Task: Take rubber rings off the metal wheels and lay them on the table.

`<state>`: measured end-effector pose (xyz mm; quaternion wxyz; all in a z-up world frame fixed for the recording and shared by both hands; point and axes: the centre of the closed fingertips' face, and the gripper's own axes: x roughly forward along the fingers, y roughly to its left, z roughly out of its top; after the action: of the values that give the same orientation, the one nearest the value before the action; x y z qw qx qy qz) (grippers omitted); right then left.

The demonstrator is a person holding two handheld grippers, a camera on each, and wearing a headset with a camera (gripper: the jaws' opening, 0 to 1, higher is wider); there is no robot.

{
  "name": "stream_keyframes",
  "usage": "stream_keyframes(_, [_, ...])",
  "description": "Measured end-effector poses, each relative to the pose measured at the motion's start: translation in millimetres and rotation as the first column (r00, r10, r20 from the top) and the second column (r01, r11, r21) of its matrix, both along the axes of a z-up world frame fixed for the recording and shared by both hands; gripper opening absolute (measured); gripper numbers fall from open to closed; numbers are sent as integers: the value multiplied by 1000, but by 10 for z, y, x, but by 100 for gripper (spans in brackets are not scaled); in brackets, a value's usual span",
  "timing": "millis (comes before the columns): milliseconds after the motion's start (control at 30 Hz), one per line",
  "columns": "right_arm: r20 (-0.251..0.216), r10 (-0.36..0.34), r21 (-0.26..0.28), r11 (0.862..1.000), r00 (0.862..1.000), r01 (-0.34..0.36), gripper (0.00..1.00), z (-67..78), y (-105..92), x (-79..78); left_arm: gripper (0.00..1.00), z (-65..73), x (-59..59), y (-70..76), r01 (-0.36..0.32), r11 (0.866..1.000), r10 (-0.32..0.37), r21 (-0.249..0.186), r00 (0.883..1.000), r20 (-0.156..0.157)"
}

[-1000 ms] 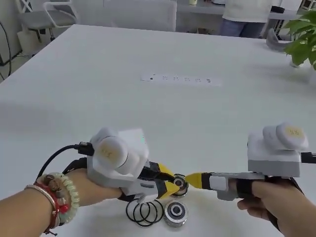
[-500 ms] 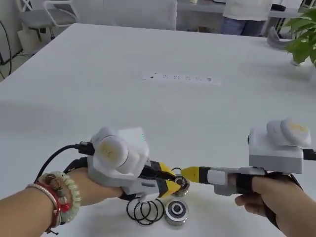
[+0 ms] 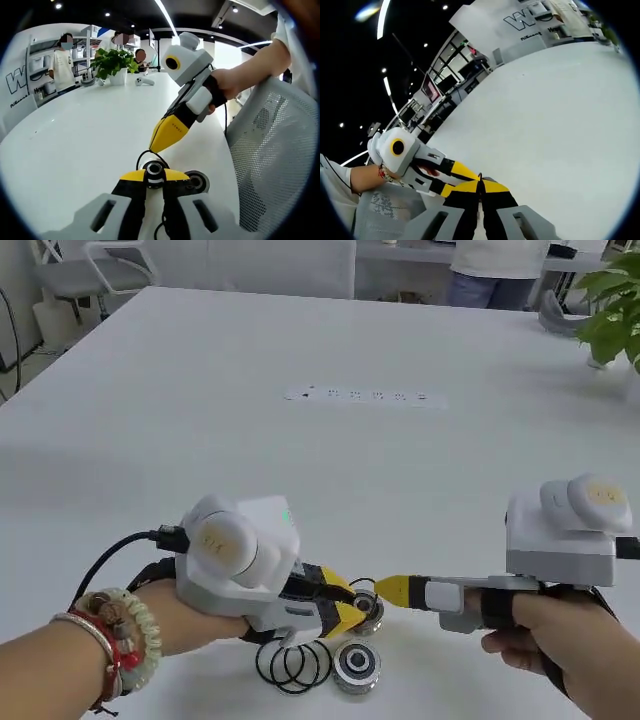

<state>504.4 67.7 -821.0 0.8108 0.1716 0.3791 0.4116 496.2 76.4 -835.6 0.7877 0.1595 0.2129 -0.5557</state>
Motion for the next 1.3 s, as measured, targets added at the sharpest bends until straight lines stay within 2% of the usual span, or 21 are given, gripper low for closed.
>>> stream_keyframes(133, [3,1,-8,1000,1000,-1,0,-6,-12,5,7,3,-10,6,12,1000,-12,12,1000,0])
stream_keyframes(333, [5,1,-11,1000,1000,-1,0,-5,-17,7,8,0,-6,28,19,998,-19,51,1000,-9])
stream_keyframes(500, [5,0,-9,1000,1000,0,0,-5,-22,10,9,10,-18,43,35,997,-35,70,999,1])
stream_keyframes(733, [4,-9,-1,1000,1000,9,0,9,-41,21,25,74,-18,73,39,996,-39,86,999,-1])
stream_keyframes(900, [9,-20,9,1000,1000,20,0,35,-62,43,29,162,-2,113,40,996,-41,77,999,5])
stream_keyframes(1100, [2,-70,47,996,998,70,0,82,-146,117,33,250,-29,142,54,996,-54,72,998,10])
stream_keyframes(1300, [-3,-109,69,992,994,109,0,126,-198,145,37,403,-24,132,59,997,-60,46,998,30])
